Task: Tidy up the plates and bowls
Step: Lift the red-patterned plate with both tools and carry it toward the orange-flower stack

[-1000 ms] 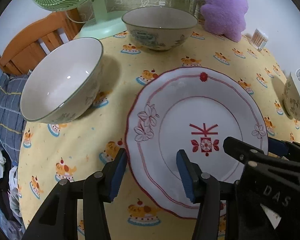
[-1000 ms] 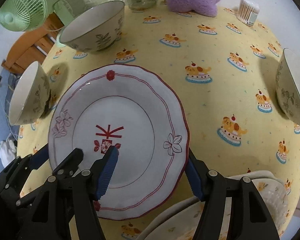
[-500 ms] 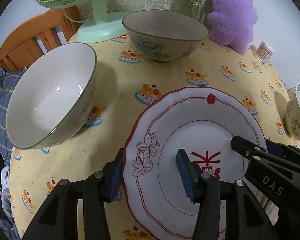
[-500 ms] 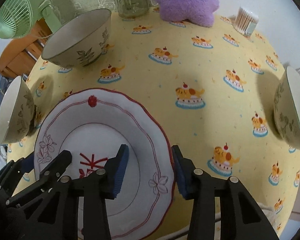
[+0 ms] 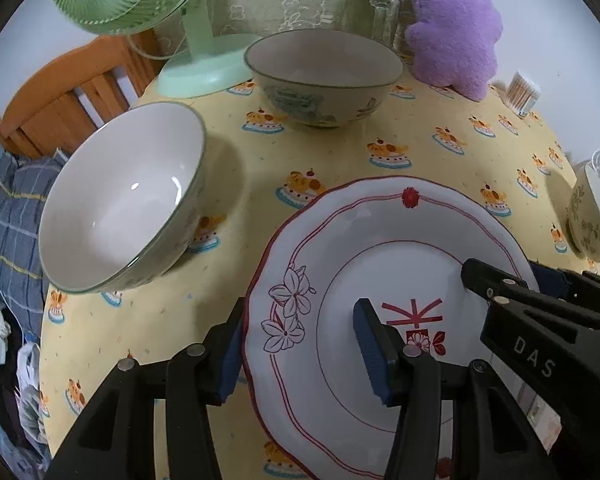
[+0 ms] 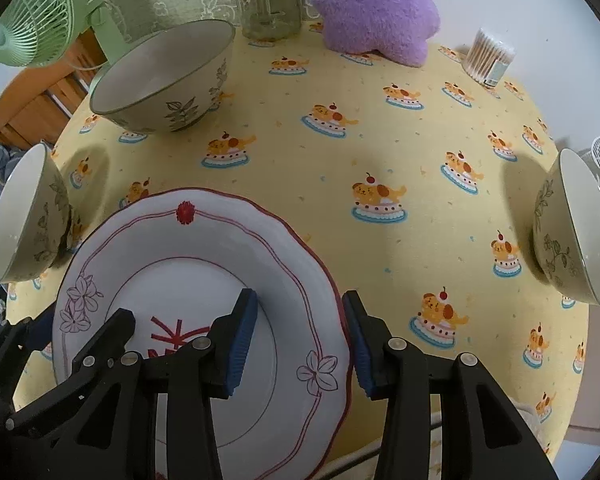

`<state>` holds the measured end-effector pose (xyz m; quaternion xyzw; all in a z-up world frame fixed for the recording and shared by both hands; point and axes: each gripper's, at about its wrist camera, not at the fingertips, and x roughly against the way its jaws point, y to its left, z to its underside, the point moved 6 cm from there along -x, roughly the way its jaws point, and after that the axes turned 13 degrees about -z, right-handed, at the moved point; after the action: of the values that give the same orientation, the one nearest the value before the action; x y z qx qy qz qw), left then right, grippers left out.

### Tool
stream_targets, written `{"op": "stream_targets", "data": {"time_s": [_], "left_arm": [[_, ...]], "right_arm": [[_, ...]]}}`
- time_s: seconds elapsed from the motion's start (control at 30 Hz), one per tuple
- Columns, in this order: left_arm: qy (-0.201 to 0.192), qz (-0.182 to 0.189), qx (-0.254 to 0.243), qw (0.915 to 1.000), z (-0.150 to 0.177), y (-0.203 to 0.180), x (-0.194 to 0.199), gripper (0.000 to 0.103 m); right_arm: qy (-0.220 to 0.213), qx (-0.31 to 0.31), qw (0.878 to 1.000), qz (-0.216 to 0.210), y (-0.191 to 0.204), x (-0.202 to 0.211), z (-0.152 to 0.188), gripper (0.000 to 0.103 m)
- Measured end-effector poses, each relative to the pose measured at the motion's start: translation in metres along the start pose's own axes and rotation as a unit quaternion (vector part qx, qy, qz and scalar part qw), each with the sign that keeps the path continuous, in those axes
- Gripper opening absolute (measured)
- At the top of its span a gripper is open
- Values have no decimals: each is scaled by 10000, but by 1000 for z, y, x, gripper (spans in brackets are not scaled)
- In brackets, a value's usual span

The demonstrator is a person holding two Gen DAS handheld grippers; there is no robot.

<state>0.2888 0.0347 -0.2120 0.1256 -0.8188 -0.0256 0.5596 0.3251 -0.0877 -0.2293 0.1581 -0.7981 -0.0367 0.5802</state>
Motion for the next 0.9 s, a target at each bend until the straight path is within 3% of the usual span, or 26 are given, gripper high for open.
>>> {"op": "stream_targets", "data": {"time_s": [0.5,0.9], "left_arm": [[-155,297,-87,9994,15,22,55,52],[-336,807,-640,9941,35,-22,98,51]], "right_arm": [[-161,-149,9996,156,28,60,17,47],[-538,-832,9936,538,-9,119,54,47]]}}
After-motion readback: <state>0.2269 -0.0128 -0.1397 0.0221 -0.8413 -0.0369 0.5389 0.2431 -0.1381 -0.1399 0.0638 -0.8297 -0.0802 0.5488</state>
